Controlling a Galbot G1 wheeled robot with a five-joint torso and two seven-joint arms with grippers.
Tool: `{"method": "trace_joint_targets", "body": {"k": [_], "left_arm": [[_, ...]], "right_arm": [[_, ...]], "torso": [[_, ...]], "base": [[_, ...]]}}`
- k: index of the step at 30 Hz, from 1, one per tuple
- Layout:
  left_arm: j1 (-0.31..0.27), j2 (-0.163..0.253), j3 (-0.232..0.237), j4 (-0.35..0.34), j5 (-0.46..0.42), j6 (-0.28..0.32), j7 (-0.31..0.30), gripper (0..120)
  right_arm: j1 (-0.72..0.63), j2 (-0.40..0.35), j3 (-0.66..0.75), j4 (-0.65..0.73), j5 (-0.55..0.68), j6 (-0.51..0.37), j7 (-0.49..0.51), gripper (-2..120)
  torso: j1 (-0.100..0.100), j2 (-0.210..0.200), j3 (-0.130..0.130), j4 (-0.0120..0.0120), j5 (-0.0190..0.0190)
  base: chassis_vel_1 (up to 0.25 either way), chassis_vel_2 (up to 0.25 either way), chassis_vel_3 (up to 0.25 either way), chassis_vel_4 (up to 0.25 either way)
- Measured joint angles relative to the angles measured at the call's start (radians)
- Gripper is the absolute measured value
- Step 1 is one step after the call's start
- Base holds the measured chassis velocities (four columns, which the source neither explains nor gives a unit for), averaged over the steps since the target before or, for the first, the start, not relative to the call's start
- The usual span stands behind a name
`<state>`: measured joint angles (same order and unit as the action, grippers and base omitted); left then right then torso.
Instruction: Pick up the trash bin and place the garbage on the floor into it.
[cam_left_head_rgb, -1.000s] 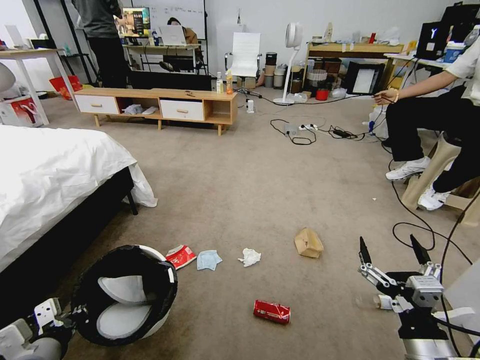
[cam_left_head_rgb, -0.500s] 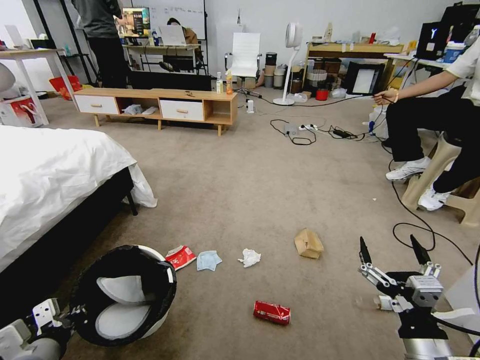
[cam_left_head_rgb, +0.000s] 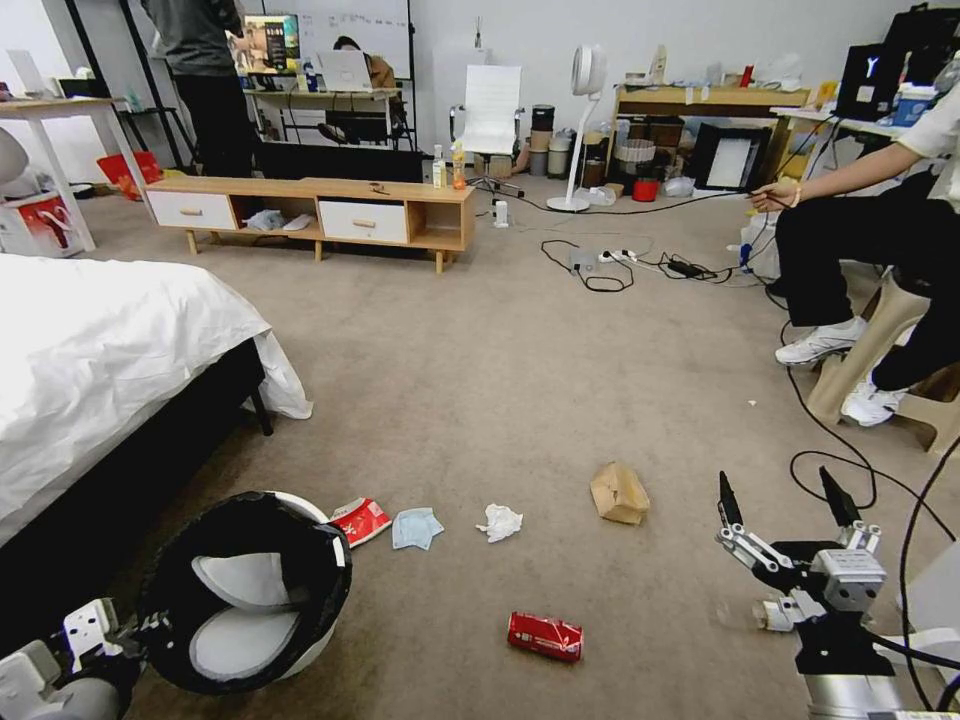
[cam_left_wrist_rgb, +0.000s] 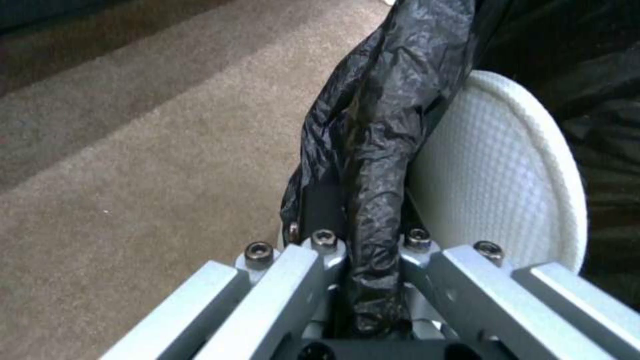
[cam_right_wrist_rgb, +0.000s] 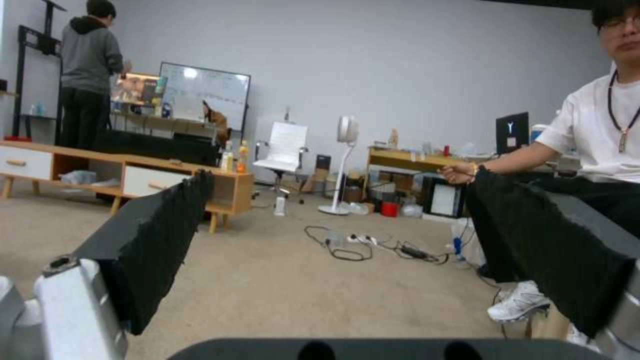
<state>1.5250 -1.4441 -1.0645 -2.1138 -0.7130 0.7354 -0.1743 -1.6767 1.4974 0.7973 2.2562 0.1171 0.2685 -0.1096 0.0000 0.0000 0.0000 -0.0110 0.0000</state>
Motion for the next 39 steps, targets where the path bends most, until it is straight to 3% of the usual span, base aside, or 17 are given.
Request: {"method": "trace_joint_targets", "body": {"k": [7, 12, 15, 16, 18, 19, 20, 21, 25, 39], "left_arm": [[0.003, -0.001, -0.001, 0.0, 0.002, 0.0, 0.002, 2], [0.006, 0.001, 0.0, -0.004, 0.003, 0.0, 0.004, 2], [0.01, 0.005, 0.0, -0.008, 0.003, 0.0, 0.006, 2], [0.01, 0.005, 0.0, -0.008, 0.003, 0.0, 0.006, 2], [0.014, 0.007, 0.001, -0.011, 0.004, 0.0, 0.006, 2], [0.014, 0.006, 0.001, -0.012, 0.004, 0.0, 0.007, 2], [0.014, 0.006, 0.001, -0.012, 0.004, 0.0, 0.007, 2], [0.014, 0.004, 0.002, -0.013, 0.006, 0.0, 0.007, 2], [0.014, -0.001, 0.006, -0.014, 0.015, 0.0, 0.008, 2], [0.021, -0.004, 0.021, -0.018, 0.03, 0.0, 0.012, 2]], "right_arm": [[0.007, -0.012, 0.001, -0.005, -0.021, -0.002, 0.017, 100], [0.017, -0.073, -0.004, 0.0, -0.031, -0.066, 0.061, 100], [0.018, -0.169, -0.017, 0.007, -0.001, -0.156, 0.105, 100], [0.018, -0.169, -0.017, 0.007, -0.001, -0.156, 0.105, 100], [0.011, -0.311, -0.037, -0.003, 0.062, -0.247, 0.142, 100], [0.009, -0.358, -0.042, -0.007, 0.085, -0.271, 0.153, 100], [0.009, -0.358, -0.042, -0.007, 0.085, -0.271, 0.153, 100], [0.008, -0.428, -0.053, -0.014, 0.124, -0.309, 0.168, 100], [0.011, -0.514, -0.067, -0.035, 0.181, -0.351, 0.182, 100], [0.027, -0.594, -0.126, -0.069, 0.275, -0.448, 0.187, 100]], "torso": [[0.0, 0.0, 0.0, 0.0, 0.0], [0.0, 0.0, 0.0, 0.0, 0.0001], [0.0, 0.0, 0.0, -0.0001, 0.0001], [0.0, 0.0, 0.0, -0.0001, 0.0001], [0.0, 0.0, 0.0, -0.0001, 0.0005], [0.0, 0.0, 0.0, 0.0, 0.0002], [0.0, 0.0, 0.0, 0.0, 0.0002], [0.0, 0.0, 0.0, 0.0002, 0.0], [0.0, 0.0, 0.0, 0.0002, 0.0002], [0.0, 0.0, 0.0, -0.0001, 0.0]], "base": [[0.0, 0.0, 0.0, 0.0], [0.0, 0.0, 0.0, 0.0], [0.0, 0.0, 0.0, 0.0], [0.0, 0.0, 0.0, 0.0], [0.0, 0.0, 0.0, 0.0], [0.0, 0.0, 0.0, 0.0], [0.0, 0.0, 0.0, 0.0], [0.0, 0.0, 0.0, 0.0], [0.0, 0.0, 0.0, 0.0], [0.0, 0.0, 0.0, 0.0]]}}
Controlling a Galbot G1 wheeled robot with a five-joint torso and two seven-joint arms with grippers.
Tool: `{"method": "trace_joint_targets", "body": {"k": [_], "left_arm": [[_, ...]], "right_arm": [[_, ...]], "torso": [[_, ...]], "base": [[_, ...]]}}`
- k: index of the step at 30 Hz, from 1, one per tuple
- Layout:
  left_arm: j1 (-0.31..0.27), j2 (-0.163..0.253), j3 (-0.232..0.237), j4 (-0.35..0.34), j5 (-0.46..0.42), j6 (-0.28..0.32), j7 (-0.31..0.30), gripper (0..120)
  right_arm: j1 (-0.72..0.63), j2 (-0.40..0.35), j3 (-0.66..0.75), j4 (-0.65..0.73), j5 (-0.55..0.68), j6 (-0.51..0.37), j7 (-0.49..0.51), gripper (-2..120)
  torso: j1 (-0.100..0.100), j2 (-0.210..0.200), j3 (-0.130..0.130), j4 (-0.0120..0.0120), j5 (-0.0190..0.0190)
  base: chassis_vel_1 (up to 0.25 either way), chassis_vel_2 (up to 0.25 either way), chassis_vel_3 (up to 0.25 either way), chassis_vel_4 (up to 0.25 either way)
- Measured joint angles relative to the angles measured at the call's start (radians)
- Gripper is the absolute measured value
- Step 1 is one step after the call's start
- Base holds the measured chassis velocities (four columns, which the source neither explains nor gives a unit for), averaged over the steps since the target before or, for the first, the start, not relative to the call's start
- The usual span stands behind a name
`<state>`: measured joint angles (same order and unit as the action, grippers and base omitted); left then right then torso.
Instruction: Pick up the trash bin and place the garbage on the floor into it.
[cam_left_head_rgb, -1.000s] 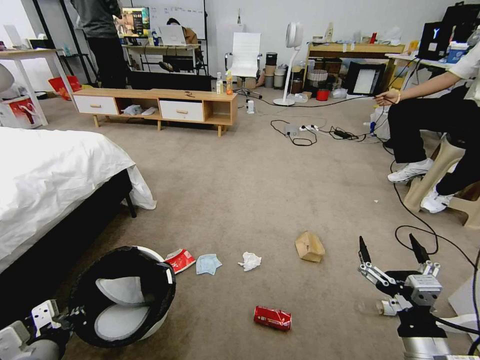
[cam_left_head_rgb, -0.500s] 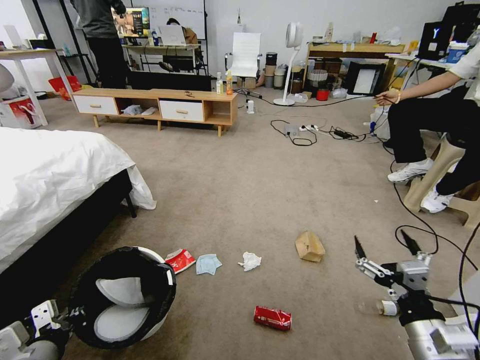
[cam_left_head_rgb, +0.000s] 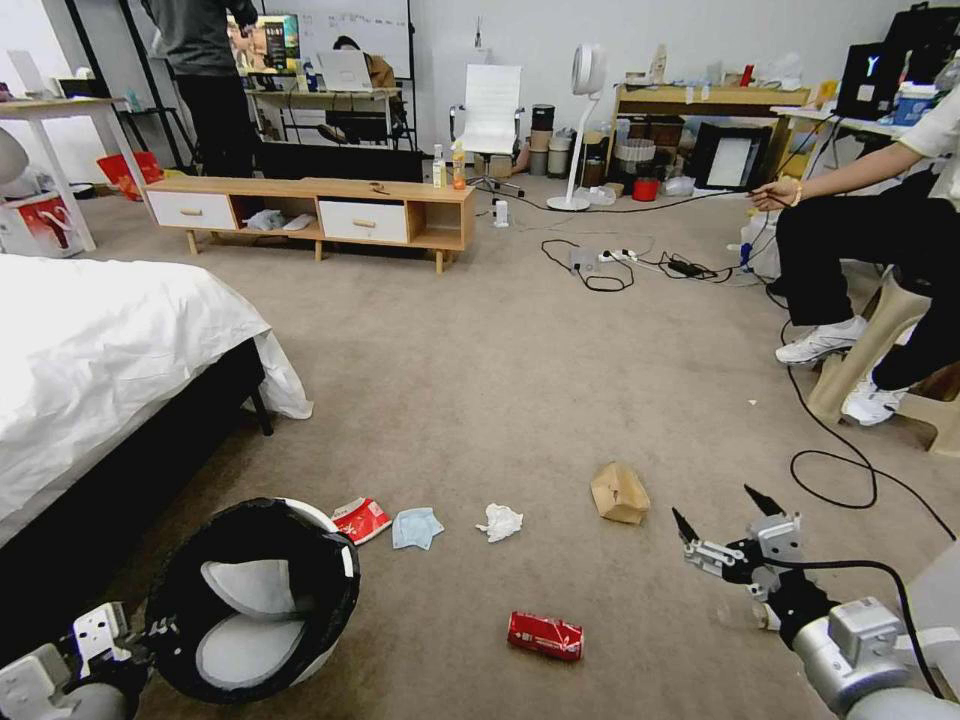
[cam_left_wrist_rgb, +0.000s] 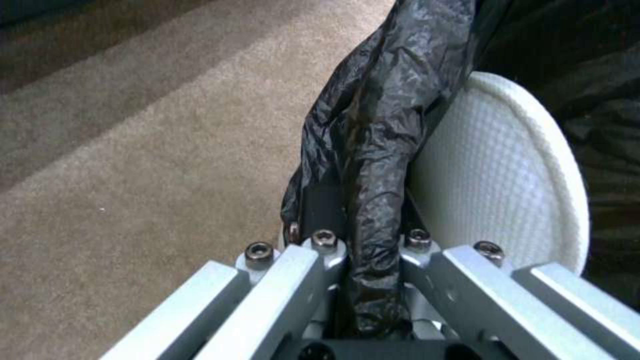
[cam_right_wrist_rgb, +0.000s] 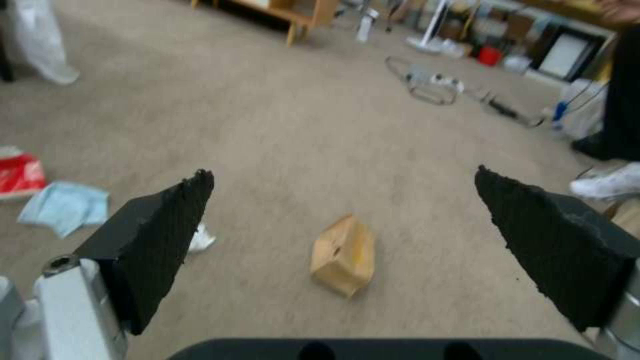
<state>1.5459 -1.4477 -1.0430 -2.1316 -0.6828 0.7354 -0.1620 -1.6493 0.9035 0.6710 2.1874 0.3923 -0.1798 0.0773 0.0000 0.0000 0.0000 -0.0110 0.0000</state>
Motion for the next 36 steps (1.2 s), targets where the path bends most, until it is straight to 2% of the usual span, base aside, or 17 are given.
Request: {"method": "trace_joint_targets", "body": {"k": [3, 6, 8, 25, 34, 36], "left_arm": [[-0.001, -0.005, 0.006, -0.003, 0.008, 0.0, -0.002, 2], [-0.001, -0.007, 0.008, -0.003, 0.012, 0.0, -0.002, 2], [0.0, -0.013, 0.013, -0.005, 0.02, 0.0, -0.001, 2], [-0.011, -0.027, 0.034, 0.009, 0.051, 0.0, 0.005, 2], [-0.009, -0.022, 0.031, 0.01, 0.053, 0.0, 0.007, 2], [-0.009, -0.022, 0.034, 0.013, 0.061, 0.0, 0.009, 2]], "right_arm": [[0.007, -0.032, -0.043, -0.001, 0.035, -0.069, -0.002, 100], [0.011, -0.042, -0.06, -0.001, 0.052, -0.091, -0.001, 100], [0.028, -0.06, -0.102, -0.001, 0.09, -0.138, 0.012, 100], [0.086, -0.08, -0.172, -0.041, 0.137, -0.229, 0.029, 100], [0.133, -0.14, -0.243, -0.065, 0.201, -0.288, 0.033, 100], [0.176, -0.153, -0.306, -0.078, 0.253, -0.319, 0.05, 100]], "torso": [[0.0, 0.0, 0.0, 0.0001, 0.0], [0.0, 0.0, 0.0, 0.0, 0.0], [0.0, 0.0, 0.0, 0.0003, 0.0], [0.0, 0.0, 0.0, 0.0001, 0.0], [0.0, 0.0, 0.0, 0.0004, -0.0001], [0.0, 0.0, 0.0, 0.0, -0.0001]], "base": [[0.0, 0.0, 0.0, 0.0], [0.0, 0.0, 0.0, 0.0], [0.0, 0.0, 0.0, 0.0], [0.0, 0.0, 0.0, 0.0], [0.0, 0.0, 0.0, 0.0], [0.0, 0.0, 0.0, 0.0]]}}
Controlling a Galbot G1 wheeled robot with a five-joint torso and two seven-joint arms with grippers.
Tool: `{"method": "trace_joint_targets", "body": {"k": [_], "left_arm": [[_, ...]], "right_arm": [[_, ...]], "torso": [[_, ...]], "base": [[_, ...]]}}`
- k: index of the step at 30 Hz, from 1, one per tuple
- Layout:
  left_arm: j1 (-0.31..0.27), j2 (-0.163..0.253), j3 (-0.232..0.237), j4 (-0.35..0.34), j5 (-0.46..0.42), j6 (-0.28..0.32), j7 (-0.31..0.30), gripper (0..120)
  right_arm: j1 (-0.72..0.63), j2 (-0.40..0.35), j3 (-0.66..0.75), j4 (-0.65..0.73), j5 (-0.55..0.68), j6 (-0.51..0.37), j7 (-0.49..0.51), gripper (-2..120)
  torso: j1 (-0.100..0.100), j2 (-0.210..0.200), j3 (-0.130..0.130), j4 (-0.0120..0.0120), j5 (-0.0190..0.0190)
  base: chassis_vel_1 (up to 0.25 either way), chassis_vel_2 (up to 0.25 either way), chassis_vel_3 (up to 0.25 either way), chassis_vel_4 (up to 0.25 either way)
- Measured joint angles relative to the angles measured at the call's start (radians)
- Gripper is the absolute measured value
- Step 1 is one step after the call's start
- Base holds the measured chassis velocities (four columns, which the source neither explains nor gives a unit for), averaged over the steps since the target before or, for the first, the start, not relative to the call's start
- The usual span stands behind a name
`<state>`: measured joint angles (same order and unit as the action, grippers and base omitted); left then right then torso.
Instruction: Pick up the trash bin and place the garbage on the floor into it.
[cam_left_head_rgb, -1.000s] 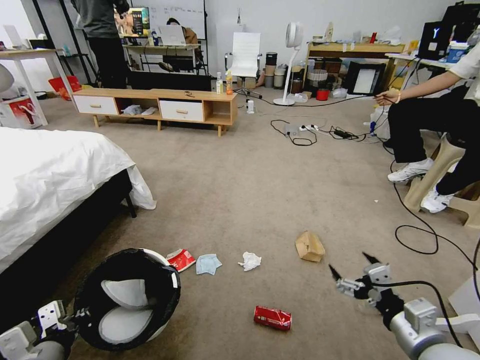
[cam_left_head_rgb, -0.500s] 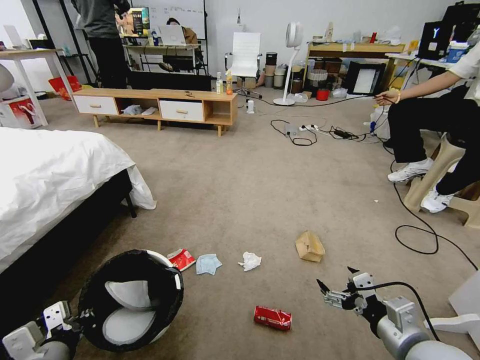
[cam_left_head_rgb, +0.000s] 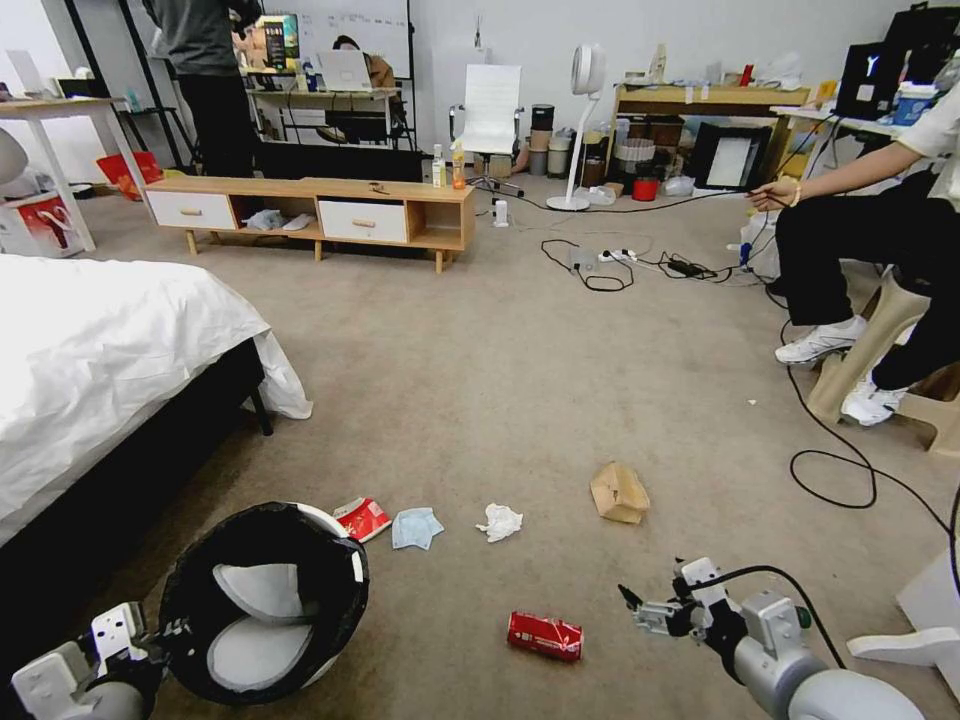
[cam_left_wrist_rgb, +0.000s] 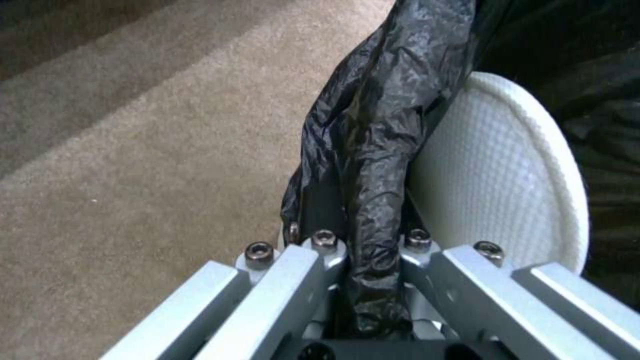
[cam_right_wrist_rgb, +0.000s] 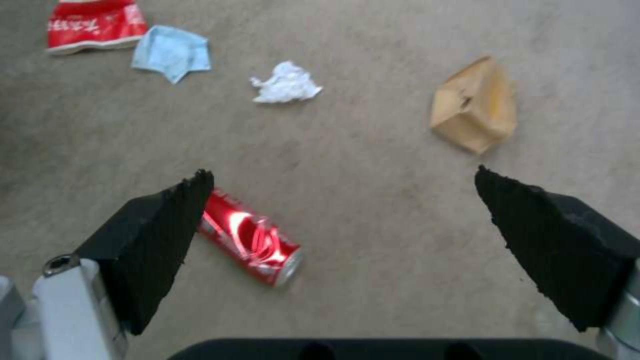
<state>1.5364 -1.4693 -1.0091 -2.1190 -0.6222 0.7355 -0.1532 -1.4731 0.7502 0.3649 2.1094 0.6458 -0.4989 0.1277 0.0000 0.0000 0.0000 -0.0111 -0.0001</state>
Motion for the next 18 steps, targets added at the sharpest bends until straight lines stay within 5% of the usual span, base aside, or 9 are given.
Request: {"method": "trace_joint_targets", "body": {"k": [18], "left_arm": [[0.004, -0.008, 0.011, 0.0, 0.031, 0.0, 0.008, 2]], "right_arm": [[0.126, -0.01, -0.162, -0.071, 0.039, -0.011, 0.005, 100]], "torso": [[0.0, 0.0, 0.0, 0.0001, 0.0]], "base": [[0.0, 0.0, 0.0, 0.0]]}}
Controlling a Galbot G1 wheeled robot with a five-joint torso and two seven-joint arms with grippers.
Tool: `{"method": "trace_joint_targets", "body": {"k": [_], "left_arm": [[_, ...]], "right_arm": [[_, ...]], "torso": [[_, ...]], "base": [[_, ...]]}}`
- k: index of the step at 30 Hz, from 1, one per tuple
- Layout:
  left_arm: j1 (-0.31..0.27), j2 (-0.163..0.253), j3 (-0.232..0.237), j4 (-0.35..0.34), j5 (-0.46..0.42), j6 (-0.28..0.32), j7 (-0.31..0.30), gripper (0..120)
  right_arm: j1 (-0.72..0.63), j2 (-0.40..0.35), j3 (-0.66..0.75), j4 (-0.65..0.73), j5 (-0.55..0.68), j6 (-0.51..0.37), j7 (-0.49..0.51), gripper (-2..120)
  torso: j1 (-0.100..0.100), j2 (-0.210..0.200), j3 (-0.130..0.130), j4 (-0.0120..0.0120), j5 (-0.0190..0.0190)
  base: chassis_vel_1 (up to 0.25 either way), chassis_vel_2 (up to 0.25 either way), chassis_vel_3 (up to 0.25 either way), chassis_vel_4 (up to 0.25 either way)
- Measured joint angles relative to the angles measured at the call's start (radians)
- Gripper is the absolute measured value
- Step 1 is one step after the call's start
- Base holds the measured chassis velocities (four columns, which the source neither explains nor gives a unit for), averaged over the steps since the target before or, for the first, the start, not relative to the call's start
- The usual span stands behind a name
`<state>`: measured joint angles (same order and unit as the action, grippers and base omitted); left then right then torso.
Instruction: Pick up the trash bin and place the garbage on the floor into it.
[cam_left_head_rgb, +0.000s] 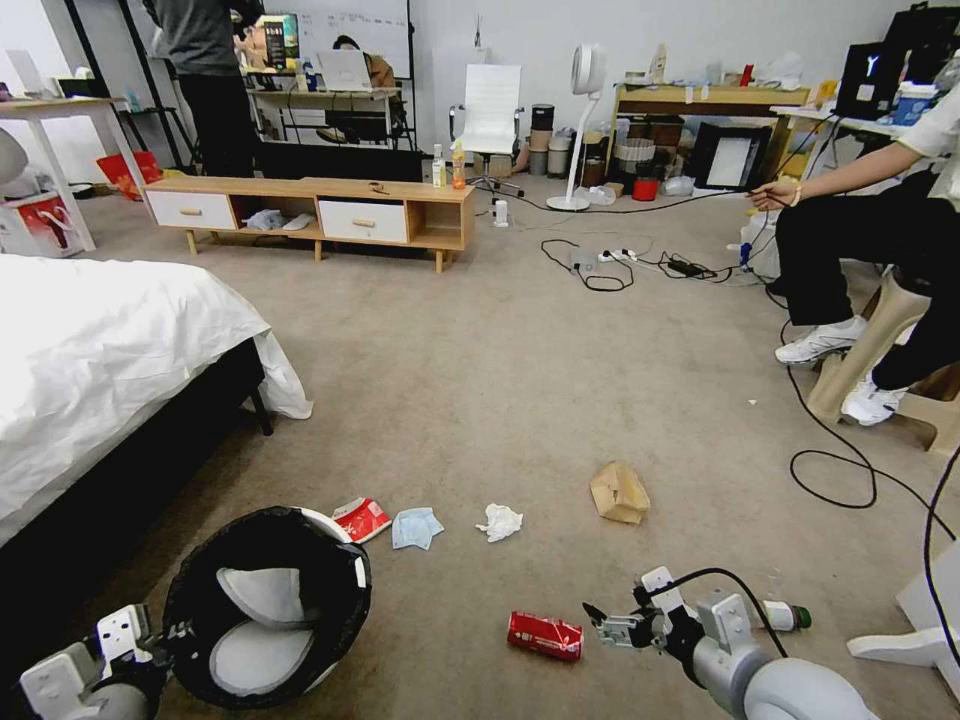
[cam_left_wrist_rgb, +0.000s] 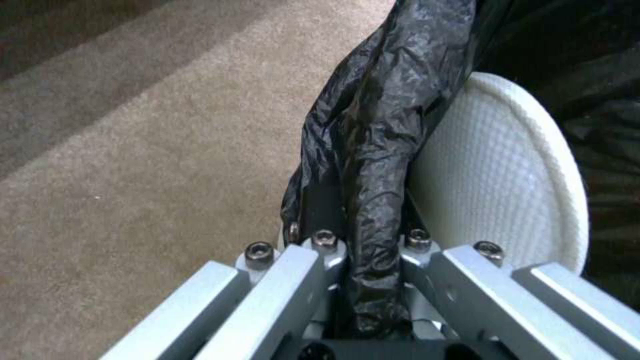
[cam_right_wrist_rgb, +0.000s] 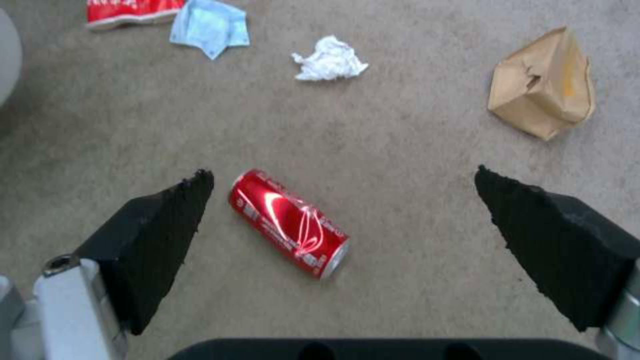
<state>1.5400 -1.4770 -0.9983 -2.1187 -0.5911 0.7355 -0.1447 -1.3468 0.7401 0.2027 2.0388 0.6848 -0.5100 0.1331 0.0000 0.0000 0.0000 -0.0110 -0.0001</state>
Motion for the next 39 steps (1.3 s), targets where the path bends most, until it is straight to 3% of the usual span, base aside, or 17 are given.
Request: {"method": "trace_joint_targets", "body": {"k": [20, 39], "left_arm": [[-0.01, -0.028, 0.017, 0.013, 0.046, 0.0, 0.017, 2], [-0.013, -0.042, 0.016, 0.012, 0.059, 0.0, 0.02, 2]], "right_arm": [[0.104, -0.074, -0.153, -0.157, -0.088, 0.035, -0.07, 100], [0.242, -0.027, -0.298, -0.233, -0.112, 0.082, -0.085, 99]], "torso": [[0.0, 0.0, 0.0, 0.0001, 0.0001], [0.0, 0.0, 0.0, 0.0, -0.0001]], "base": [[0.0, 0.0, 0.0, 0.0], [0.0, 0.0, 0.0, 0.0]]}}
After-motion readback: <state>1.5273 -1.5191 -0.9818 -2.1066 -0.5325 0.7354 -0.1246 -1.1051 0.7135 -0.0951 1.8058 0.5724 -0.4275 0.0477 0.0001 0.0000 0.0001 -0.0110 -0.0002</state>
